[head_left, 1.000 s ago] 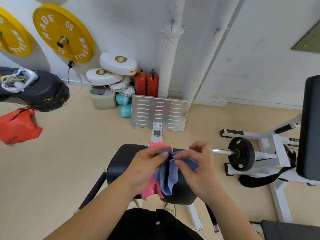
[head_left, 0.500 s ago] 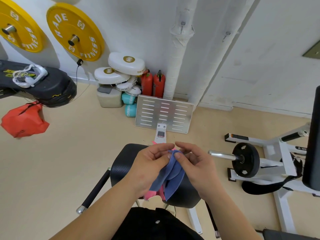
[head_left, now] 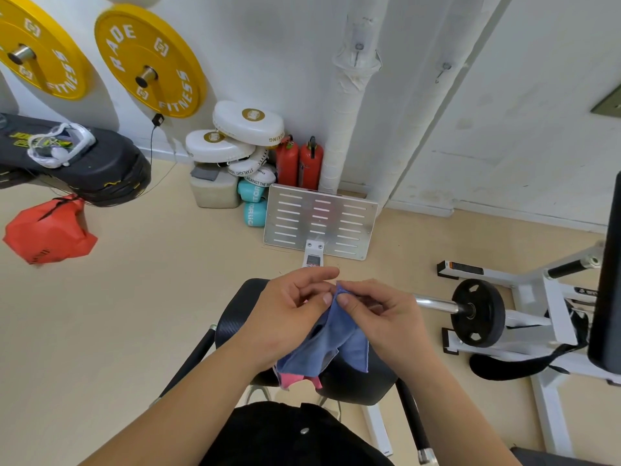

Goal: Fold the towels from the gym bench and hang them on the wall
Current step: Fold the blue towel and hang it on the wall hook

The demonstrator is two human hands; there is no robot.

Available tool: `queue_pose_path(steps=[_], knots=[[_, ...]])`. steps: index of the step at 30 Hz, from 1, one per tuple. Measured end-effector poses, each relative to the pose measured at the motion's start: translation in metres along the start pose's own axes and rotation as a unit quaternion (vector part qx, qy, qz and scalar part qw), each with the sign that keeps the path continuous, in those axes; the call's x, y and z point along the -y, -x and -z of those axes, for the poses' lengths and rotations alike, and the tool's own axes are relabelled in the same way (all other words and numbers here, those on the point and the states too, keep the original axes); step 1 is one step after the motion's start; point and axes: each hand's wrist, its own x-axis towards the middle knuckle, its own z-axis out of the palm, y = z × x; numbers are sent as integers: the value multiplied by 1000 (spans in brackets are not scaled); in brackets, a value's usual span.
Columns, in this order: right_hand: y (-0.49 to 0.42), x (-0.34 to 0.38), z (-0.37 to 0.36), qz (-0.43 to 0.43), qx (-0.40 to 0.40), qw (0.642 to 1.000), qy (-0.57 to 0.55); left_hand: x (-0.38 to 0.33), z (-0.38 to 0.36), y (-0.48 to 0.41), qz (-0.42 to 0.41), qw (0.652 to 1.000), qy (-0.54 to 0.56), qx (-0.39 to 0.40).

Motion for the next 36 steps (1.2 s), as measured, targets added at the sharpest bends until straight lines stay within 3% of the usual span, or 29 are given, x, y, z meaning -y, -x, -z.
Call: queue_pose_path(steps=[4,8,14,19,23,27,30,34,36], knots=[[-4,4,-1,21,-33,999,15,7,1,-3,-5,999,-26,32],[-11,19,5,13,-64,997,-29,25,4,-9,-10,968,-231,100],[-22,34,29,41,-173,981,-74,46,25,-23,-1,919,-389,63],[-40,36,78,35,-244,967,-68,7,66,-44,-73,892,-446,-12],[-55,45,107,42,-246,966,-62,-53,77,-65,-170,851,-494,-63],[-58,52,123,61,-247,965,-64,-89,77,-69,-191,837,-499,-119],[-53,39,127,48,-226,971,-60,-82,80,-62,-196,809,-540,-120],[-31,-7,117,-19,-155,986,-54,-33,86,-42,-155,815,-553,-80],[-14,-35,109,-65,-130,988,-54,0,87,-27,-123,837,-531,-49]])
